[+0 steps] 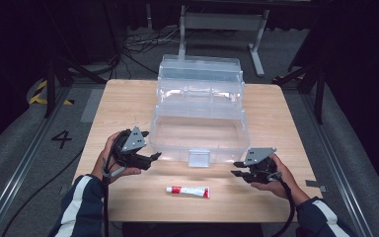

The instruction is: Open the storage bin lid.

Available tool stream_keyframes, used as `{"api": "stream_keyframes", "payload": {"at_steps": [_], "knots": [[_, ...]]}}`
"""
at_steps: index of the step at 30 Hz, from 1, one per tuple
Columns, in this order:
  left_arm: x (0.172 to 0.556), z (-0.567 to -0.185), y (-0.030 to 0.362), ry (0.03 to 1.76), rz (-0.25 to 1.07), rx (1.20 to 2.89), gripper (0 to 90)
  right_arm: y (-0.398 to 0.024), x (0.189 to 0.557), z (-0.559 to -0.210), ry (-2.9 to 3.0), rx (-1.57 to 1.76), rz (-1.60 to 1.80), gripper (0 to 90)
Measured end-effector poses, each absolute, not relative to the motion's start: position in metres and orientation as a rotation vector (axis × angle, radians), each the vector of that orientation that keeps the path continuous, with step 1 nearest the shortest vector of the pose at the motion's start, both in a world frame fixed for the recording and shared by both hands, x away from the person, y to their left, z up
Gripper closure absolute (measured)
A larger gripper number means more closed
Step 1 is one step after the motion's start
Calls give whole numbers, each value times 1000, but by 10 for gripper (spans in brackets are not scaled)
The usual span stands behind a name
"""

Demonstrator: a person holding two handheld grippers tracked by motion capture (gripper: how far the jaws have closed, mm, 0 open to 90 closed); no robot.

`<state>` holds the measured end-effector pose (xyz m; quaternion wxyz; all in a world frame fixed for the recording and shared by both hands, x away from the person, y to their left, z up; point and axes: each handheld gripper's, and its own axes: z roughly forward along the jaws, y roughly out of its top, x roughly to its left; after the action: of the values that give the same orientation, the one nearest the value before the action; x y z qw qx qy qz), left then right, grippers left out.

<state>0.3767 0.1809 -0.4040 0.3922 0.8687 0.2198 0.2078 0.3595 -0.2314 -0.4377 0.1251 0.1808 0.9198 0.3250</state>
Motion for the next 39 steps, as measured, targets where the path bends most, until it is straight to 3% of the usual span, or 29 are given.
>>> {"api": "stream_keyframes", "payload": {"at_steps": [21,34,39], "knots": [[359,-469,221,696,408,2410,206,-181,347,-442,2835,350,933,584],[346,-490,252,850,271,2291,194,-141,337,-446,2938,186,835,537],[343,-493,255,849,290,2260,180,-127,337,-447,2965,140,783,526]]}}
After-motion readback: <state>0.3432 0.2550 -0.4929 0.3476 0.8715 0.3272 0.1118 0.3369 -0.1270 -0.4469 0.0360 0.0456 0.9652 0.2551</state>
